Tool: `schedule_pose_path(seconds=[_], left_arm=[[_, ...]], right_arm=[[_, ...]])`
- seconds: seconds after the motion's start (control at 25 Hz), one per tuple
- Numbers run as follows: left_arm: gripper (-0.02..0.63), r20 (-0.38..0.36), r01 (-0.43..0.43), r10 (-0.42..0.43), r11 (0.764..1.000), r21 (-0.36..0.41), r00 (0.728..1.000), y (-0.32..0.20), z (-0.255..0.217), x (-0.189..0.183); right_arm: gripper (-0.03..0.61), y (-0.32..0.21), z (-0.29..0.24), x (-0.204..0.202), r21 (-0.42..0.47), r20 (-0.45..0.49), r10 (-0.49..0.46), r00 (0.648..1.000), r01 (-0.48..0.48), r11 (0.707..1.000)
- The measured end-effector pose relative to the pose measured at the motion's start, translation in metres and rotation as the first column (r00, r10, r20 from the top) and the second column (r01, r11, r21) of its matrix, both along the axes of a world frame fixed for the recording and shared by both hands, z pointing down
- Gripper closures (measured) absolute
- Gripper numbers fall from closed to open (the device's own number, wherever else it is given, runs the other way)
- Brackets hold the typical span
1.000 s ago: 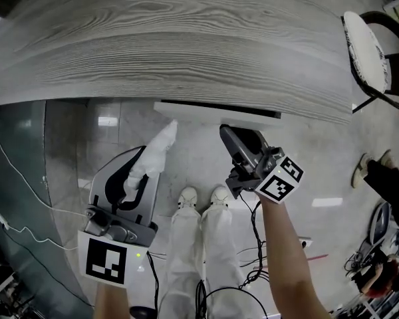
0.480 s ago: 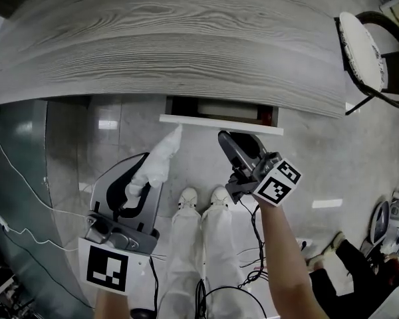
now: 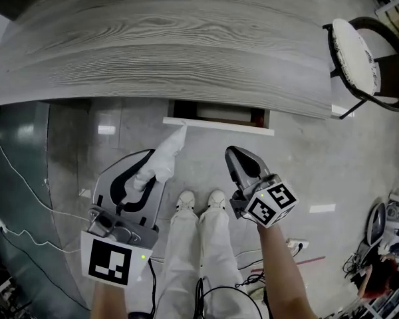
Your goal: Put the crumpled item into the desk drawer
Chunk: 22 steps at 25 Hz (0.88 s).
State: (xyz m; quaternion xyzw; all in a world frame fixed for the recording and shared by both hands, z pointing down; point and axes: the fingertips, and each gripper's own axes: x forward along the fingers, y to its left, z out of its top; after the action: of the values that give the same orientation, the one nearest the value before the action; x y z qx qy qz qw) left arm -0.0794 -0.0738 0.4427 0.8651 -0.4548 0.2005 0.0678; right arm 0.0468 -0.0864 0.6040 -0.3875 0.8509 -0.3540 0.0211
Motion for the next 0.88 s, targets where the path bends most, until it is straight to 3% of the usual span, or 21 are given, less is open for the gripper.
schedule_pose_path(seconds=[0.44,0.64,0.76,0.88], left_arm=[[0.546,0.178,-0.178,0.157,0.978,0.109,0.971,-0.024,-0.025,0.034],[0.546,0.242,-0.238,0.208,0.966,0.103,0.948,-0.035,-0.020,0.048],[0.546,0.295,-0.273,0.235,0.957,0.095,0.926,-0.038,-0.015,0.053],[0.546,0.381,-0.318,0.261,0.944,0.092,0.887,-0.041,-0.009,0.057]], right_arm=[[0.569,0.022,-0.086,0.011,0.096,-0.122,-0.039,0.992,0.051,0.994],[0.569,0.026,-0.107,0.021,0.108,-0.141,-0.029,0.990,0.044,0.993],[0.569,0.026,-0.116,0.024,0.111,-0.141,-0.018,0.990,0.033,0.993],[0.569,0.027,-0.121,0.026,0.114,-0.135,-0.012,0.991,0.028,0.993]])
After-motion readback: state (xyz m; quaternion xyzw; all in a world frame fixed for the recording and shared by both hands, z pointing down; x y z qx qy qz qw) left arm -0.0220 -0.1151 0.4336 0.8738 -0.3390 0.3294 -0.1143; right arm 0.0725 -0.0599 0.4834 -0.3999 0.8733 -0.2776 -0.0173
